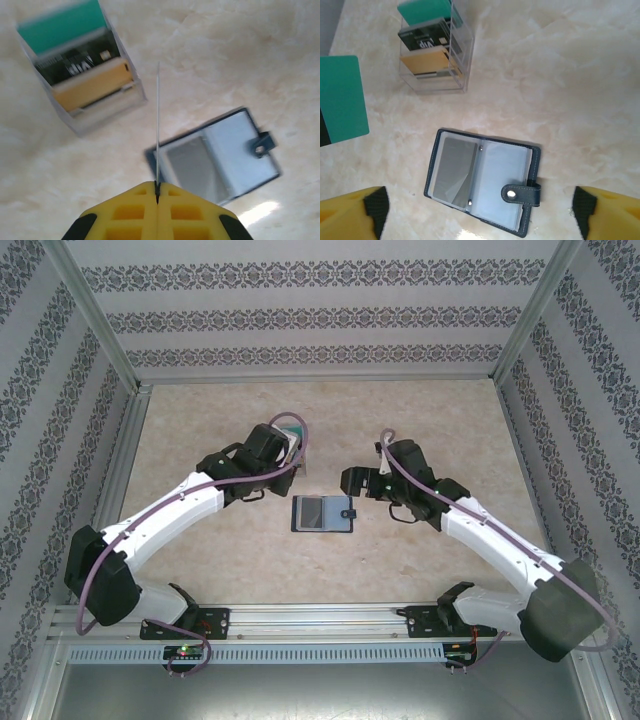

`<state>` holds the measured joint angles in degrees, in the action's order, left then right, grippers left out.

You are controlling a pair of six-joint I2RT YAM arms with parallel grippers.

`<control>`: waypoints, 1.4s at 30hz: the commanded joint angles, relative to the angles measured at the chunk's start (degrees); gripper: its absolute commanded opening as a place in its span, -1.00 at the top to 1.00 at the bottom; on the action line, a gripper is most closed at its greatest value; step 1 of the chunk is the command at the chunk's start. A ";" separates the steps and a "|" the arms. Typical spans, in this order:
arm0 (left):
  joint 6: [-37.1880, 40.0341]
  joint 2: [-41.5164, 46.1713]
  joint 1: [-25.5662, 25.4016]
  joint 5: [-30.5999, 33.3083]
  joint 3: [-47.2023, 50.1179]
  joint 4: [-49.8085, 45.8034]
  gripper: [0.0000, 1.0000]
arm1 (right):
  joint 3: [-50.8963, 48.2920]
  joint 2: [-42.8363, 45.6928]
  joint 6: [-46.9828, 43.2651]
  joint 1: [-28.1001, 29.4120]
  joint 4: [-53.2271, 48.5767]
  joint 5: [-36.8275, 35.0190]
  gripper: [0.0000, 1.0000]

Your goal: Take the credit cards out of the card holder

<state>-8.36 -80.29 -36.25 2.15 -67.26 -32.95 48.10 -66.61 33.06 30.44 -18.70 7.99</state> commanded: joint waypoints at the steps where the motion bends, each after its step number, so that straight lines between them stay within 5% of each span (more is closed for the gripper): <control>1: 22.06 0.66 0.48 6.11 0.12 3.33 1.00 | -0.46 2.70 -1.24 -1.11 0.09 -0.20 -0.96; 6: 39.97 -2.11 0.63 9.75 0.20 7.07 1.00 | -2.75 6.05 -3.27 -1.78 2.46 -2.23 -0.96; 11: 51.62 -5.47 2.85 5.49 -1.21 7.37 1.00 | -4.62 8.89 -5.18 -2.11 4.39 -5.02 -0.96; 18: 57.49 -9.45 8.01 -3.80 -8.18 3.91 1.00 | -5.91 9.93 -6.55 -2.55 6.83 -5.96 -0.97; 28: 68.80 -17.41 9.68 2.71 -9.81 12.42 1.00 | -5.39 8.02 -7.56 -3.01 7.17 -5.71 -0.96; 42: 70.60 -24.90 11.55 4.50 -14.11 15.16 1.00 | -3.02 3.95 -7.91 -3.67 6.83 -4.82 -0.96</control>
<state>60.49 -104.31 -25.63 6.31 -79.59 -19.38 43.16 -61.98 26.52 27.18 -12.99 3.27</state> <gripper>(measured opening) 0.055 0.982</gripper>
